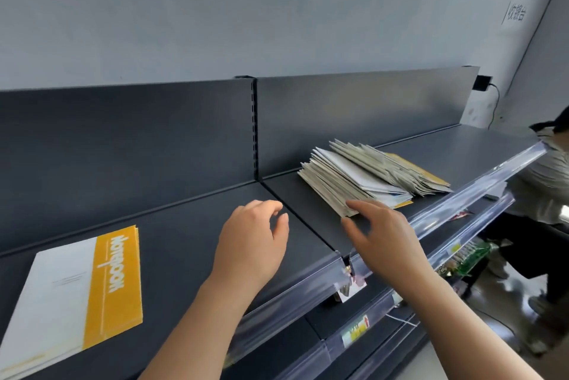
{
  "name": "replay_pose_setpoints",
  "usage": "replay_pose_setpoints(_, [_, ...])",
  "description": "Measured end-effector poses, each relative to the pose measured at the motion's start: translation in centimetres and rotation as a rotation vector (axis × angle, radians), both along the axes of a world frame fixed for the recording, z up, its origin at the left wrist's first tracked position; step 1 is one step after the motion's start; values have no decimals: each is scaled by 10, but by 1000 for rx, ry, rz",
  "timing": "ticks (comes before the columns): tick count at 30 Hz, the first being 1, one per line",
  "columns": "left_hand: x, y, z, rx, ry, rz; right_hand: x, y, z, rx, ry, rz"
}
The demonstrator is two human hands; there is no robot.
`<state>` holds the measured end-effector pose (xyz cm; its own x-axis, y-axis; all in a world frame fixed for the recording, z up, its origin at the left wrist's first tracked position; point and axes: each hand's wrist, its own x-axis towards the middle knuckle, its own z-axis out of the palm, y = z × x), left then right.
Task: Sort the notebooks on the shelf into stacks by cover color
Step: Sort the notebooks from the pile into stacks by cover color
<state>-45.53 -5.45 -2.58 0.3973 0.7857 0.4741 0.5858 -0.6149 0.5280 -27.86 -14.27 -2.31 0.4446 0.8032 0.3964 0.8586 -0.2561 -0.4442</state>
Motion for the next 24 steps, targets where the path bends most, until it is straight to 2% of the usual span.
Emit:
replay_pose_setpoints(10, [109,60,28,47,10,-109,102,52,19,70,-3,-75])
replay_pose_setpoints(18, [188,78,24,35,50,-136,195,77,16,109,60,-94])
replay_pose_setpoints(24, [253,76,22,38,-15,-74,286,105,4,-26,121,-43])
